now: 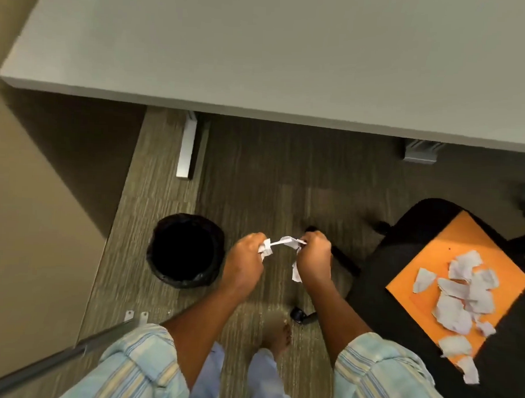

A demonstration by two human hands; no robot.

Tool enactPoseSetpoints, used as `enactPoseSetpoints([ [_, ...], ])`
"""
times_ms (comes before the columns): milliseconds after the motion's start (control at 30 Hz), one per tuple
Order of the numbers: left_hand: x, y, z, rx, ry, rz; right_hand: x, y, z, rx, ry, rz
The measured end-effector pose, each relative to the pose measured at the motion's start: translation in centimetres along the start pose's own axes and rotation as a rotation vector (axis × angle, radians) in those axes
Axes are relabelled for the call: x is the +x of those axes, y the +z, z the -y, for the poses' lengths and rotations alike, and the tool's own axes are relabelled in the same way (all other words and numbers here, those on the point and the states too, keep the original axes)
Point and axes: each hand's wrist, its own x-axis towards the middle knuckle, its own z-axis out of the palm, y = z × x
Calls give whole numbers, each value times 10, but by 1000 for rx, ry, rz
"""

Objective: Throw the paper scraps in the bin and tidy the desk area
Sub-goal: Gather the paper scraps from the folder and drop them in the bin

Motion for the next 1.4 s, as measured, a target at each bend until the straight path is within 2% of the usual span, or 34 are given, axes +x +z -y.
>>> enactPoseSetpoints([
  [367, 13, -62, 124, -51, -221, -130, -4, 118, 95, -145, -111, 192],
  [533, 18, -77, 182, -32, -349, -108, -6, 177, 124, -89, -133, 236],
  [667, 22, -77, 229, -10, -358, -64, -5, 231, 138, -43, -147, 242],
  [900, 47, -47, 303, -93, -530, -130, 15, 320, 135, 73, 46, 286],
  [1000, 64, -28, 333, -138, -614, -178, 26, 355, 124, 82, 45, 318],
  [1133, 81, 1, 370, -198, -621, -222, 40, 393, 107, 159, 36, 259],
  [1233, 84, 21, 391, -237, -549, -168, 49, 421, 95, 182, 100, 351],
  [1400, 73, 34, 408, -151, -488, -112, 44, 438, 76, 279, 84, 466],
])
